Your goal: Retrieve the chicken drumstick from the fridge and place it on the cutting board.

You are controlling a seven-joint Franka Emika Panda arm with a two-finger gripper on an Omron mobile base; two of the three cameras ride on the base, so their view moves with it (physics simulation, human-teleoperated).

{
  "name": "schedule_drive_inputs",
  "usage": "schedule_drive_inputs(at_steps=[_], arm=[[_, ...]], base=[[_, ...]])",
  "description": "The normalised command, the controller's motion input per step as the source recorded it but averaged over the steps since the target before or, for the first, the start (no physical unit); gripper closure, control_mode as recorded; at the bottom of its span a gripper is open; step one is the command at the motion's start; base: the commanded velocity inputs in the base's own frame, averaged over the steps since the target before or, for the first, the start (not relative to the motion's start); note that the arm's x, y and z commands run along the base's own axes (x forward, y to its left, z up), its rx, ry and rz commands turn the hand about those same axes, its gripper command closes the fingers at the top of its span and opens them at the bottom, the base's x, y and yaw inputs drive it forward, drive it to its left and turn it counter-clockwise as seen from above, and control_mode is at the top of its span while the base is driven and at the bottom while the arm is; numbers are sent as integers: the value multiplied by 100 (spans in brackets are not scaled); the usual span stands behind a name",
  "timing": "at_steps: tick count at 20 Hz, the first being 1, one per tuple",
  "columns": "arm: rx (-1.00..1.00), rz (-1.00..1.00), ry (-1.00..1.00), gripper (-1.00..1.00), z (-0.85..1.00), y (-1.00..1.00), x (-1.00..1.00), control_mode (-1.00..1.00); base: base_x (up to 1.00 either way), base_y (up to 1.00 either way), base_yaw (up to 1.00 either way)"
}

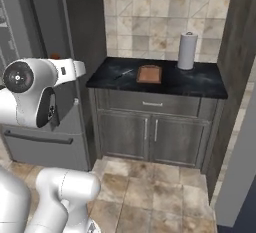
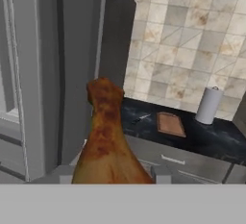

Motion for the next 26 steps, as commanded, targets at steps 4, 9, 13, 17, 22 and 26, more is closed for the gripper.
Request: schedule_drive_inputs(at_steps=[4, 9, 13, 17, 22, 26], arm=[[0, 0, 0, 100, 0, 0, 0, 100], [0, 0, 0, 100, 0, 0, 0, 100], [0, 0, 0, 100, 0, 0, 0, 100], [0, 0, 0, 100, 0, 0, 0, 100], [0, 0, 0, 100, 0, 0, 0, 100], [0, 0, 0, 100, 0, 0, 0, 100]], base=[[1, -56, 0], [21, -39, 0], [56, -19, 0], [73, -11, 0], [79, -17, 0], [77, -28, 0]])
